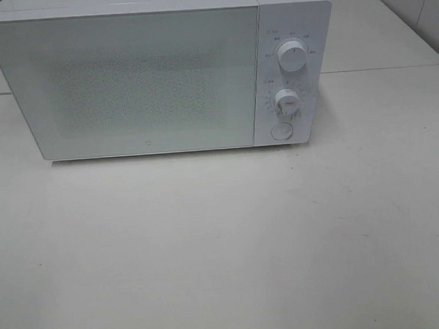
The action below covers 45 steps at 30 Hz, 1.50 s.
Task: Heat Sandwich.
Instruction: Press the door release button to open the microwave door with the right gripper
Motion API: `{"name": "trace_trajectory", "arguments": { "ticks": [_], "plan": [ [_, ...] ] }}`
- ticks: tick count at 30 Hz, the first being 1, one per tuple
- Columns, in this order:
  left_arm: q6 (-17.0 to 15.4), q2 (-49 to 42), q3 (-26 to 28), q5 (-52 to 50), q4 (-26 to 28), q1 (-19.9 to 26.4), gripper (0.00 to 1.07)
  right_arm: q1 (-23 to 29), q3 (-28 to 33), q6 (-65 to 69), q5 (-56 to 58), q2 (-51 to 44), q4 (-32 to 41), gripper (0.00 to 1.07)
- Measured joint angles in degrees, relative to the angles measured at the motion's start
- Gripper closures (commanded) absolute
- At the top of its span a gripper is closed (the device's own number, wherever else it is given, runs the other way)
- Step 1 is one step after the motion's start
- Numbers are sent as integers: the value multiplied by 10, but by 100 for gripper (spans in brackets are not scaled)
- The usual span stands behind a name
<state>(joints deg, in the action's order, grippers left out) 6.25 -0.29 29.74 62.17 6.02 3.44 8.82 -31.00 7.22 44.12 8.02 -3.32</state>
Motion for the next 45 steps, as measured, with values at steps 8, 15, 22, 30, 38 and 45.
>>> {"name": "trace_trajectory", "arguments": {
  "ticks": [8,15,22,30,38,45],
  "plan": [
    [0,0,0,0,0,0,9,0,0,-1,-113,100,0,32],
    [1,0,0,0,0,0,9,0,0,-1,-217,206,0,32],
    [1,0,0,0,0,0,9,0,0,-1,-294,285,0,32],
    [1,0,0,0,0,0,9,0,0,-1,-403,400,0,32],
    [1,0,0,0,0,0,9,0,0,0,-479,500,0,32],
    [1,0,0,0,0,0,9,0,0,0,-531,571,-3,32]
  ]
}}
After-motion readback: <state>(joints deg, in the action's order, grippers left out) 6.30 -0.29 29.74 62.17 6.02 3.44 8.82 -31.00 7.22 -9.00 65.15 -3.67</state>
